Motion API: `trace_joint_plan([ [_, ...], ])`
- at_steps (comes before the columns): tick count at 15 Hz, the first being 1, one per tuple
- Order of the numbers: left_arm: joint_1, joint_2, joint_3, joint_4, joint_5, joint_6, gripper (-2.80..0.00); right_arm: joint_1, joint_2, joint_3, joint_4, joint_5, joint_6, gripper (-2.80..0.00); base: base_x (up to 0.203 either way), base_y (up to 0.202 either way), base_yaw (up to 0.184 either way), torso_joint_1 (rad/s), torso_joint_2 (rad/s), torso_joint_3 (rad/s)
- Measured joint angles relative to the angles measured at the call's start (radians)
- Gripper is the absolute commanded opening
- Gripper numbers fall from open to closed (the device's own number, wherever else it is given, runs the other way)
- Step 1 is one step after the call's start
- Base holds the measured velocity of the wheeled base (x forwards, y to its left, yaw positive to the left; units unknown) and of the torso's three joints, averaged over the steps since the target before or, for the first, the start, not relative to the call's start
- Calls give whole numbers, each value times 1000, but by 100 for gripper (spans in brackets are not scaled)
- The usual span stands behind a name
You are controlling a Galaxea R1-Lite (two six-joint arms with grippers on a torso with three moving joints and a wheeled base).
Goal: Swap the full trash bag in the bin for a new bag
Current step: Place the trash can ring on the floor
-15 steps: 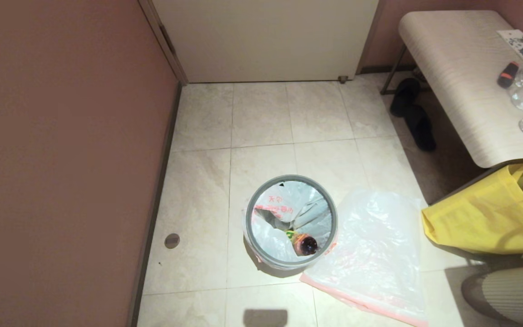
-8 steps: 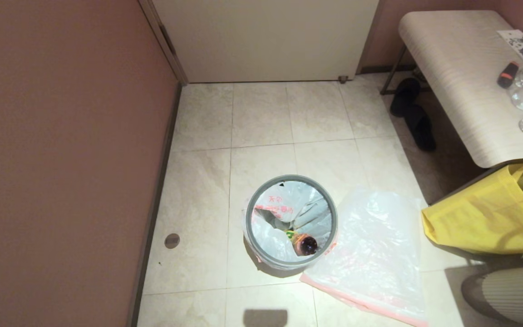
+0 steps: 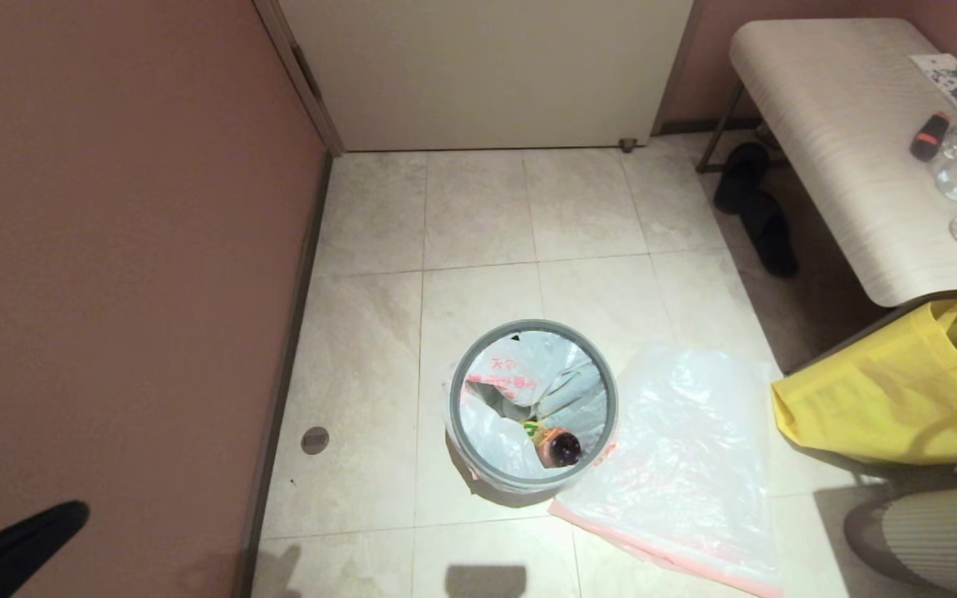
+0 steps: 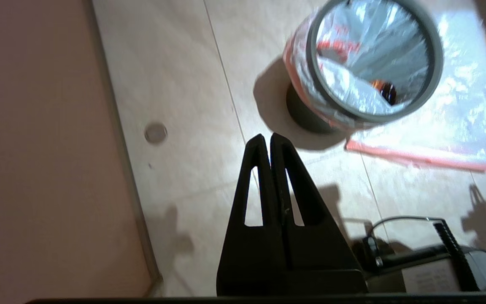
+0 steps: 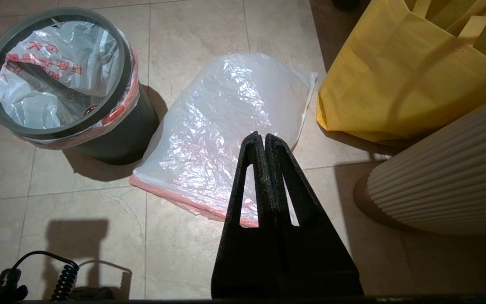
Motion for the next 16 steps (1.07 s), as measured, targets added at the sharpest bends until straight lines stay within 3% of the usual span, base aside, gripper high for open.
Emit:
trace_joint_plan([
  [3,-62,349,-101,-52,52,-68,-280,0,0,0,0,0,0,-280,0,0,0,0,0,0],
  [8,-395,854,-251,-113,355,-333,-280,0,0,0,0,0,0,-280,0,0,0,0,0,0],
  [11,-488,1087,-372,-117,456,-452,-280,0,0,0,0,0,0,-280,0,0,0,0,0,0],
  [12,-500,1143,-412,-116,467,-466,0,0,0,0,0,0,0,-280,0,0,0,0,0,0],
  [16,-512,1304,-544,-132,472,-486,0,0,0,0,0,0,0,-280,0,0,0,0,0,0],
])
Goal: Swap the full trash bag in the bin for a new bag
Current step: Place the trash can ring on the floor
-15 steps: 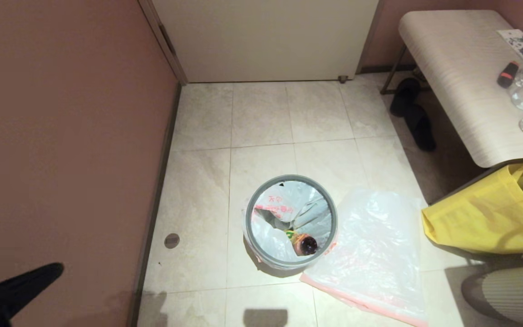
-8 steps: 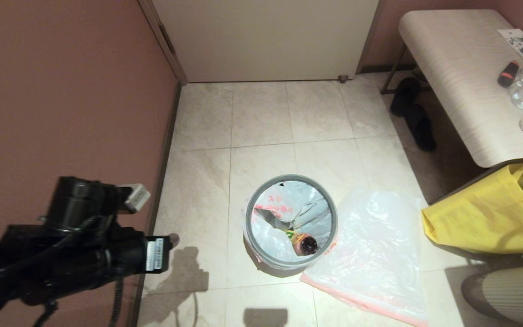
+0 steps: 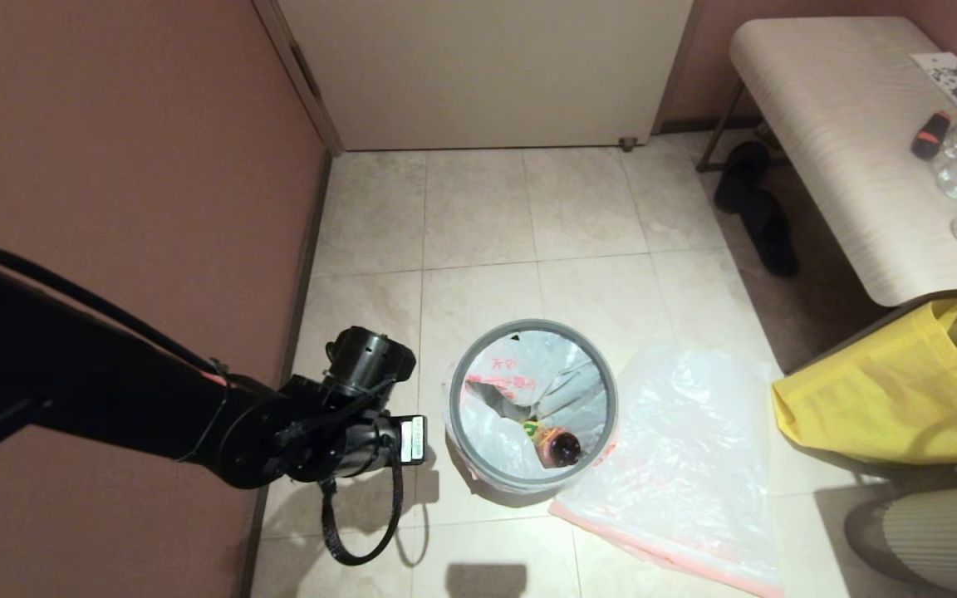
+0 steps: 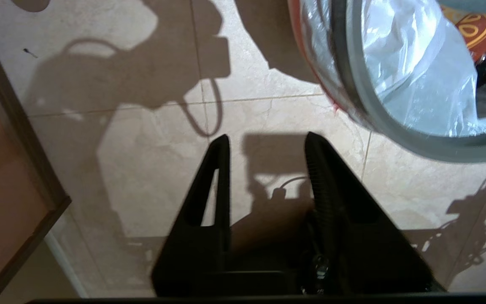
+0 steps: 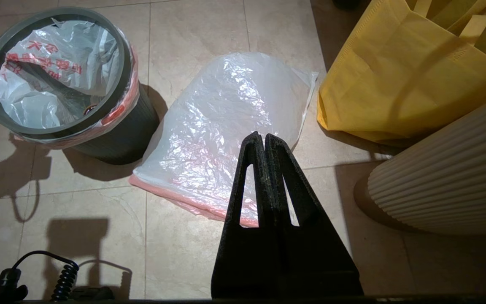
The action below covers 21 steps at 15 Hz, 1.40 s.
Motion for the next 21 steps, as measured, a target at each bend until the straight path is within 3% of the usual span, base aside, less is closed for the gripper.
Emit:
trace_joint_plan([
  [7,-4,171,-164,-58,3,-9,0,0,0,0,0,0,0,-280,0,0,0,0,0,0],
  [8,-4,184,-174,-60,4,-7,-280,0,0,0,0,0,0,-280,0,0,0,0,0,0],
  [16,4,326,-321,-62,21,7,-280,0,0,0,-1,0,0,-280,0,0,0,0,0,0],
  [21,0,285,-307,-50,31,6,-280,0,0,0,0,0,0,-280,0,0,0,0,0,0],
])
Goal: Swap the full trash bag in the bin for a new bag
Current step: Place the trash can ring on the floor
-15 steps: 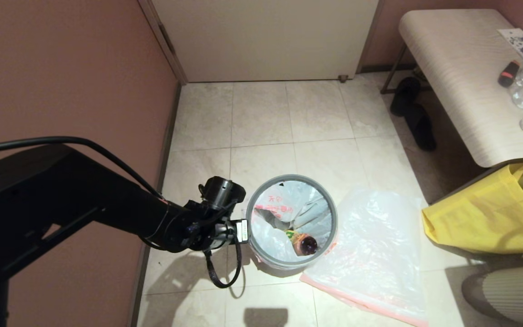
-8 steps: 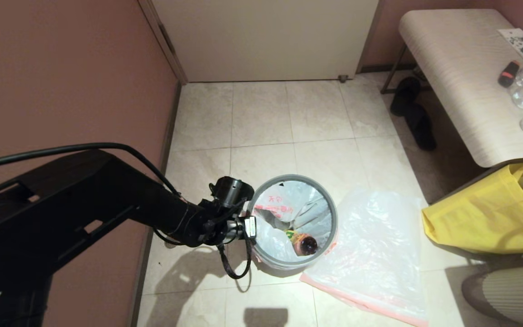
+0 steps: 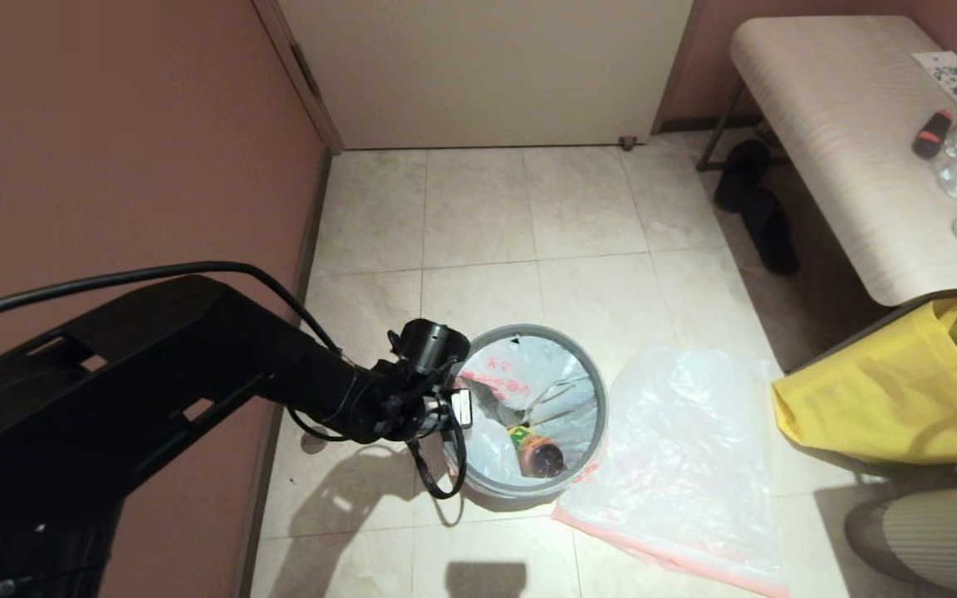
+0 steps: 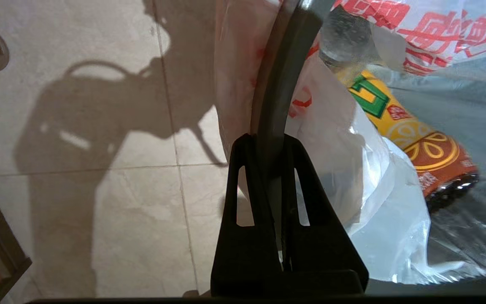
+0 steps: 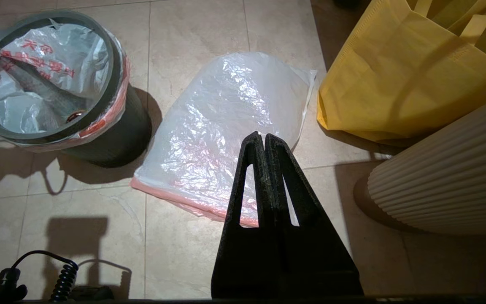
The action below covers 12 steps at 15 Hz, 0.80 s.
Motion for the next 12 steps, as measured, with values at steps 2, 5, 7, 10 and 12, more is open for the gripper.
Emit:
trace_joint_plan([
  [2,-10,-35,33,0,8,7,-280,0,0,0,0,0,0,-280,0,0,0,0,0,0],
  [5,-24,-89,70,1,38,11,-280,0,0,0,0,0,0,-280,0,0,0,0,0,0],
  [7,-40,-120,97,1,41,12,-280,0,0,0,0,0,0,-280,0,0,0,0,0,0],
  [10,-48,-154,112,2,43,10,-280,0,0,0,0,0,0,-280,0,0,0,0,0,0],
  [12,-56,-172,130,5,43,8,-280,0,0,0,0,0,0,-280,0,0,0,0,0,0],
])
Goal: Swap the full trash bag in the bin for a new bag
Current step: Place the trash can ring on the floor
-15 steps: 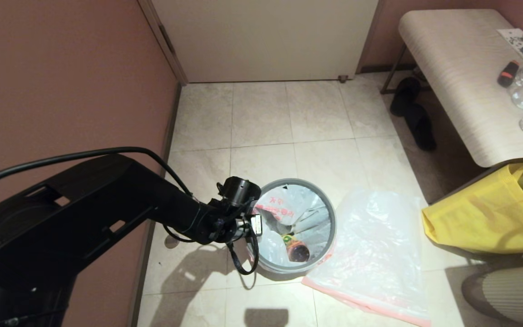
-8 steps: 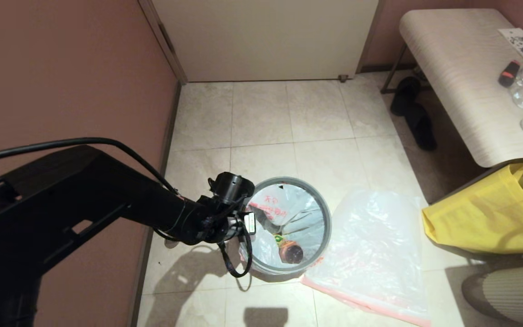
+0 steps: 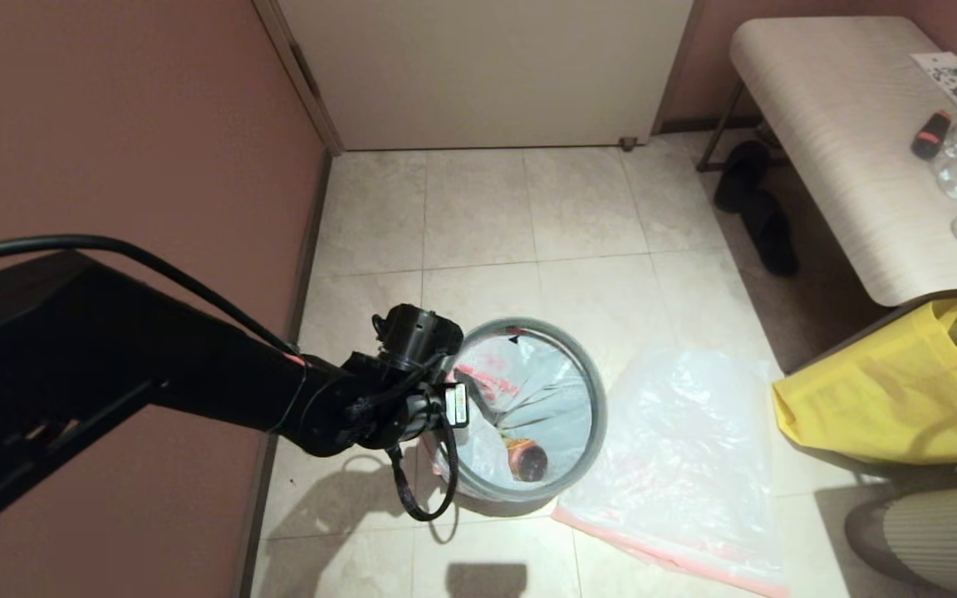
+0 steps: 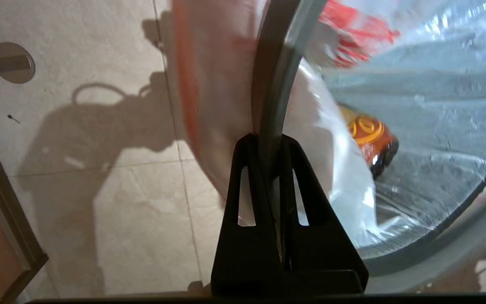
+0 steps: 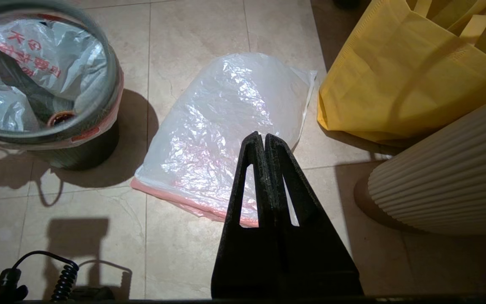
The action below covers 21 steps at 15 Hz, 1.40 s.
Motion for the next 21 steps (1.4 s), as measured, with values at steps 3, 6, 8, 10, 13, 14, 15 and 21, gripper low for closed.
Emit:
trace_joint_plan([
  [3,18,-21,11,-1,-41,-31,-280,0,0,0,0,0,0,-280,0,0,0,0,0,0],
  [6,26,-25,25,-6,-60,-48,-280,0,0,0,0,0,0,-280,0,0,0,0,0,0],
  [8,33,-47,32,-3,-59,-50,-280,0,0,0,0,0,0,-280,0,0,0,0,0,0],
  [10,47,-89,56,2,-56,-48,-280,0,0,0,0,0,0,-280,0,0,0,0,0,0],
  [13,99,-190,153,0,-46,-49,-280,0,0,0,0,0,0,-280,0,0,0,0,0,0],
  [14,136,-234,190,-3,-46,-52,-280,0,0,0,0,0,0,-280,0,0,0,0,0,0],
  [15,186,-284,223,-5,-46,-53,-280,0,0,0,0,0,0,-280,0,0,0,0,0,0],
  [21,385,-602,389,-8,43,-49,-280,0,0,0,0,0,1,-280,0,0,0,0,0,0],
])
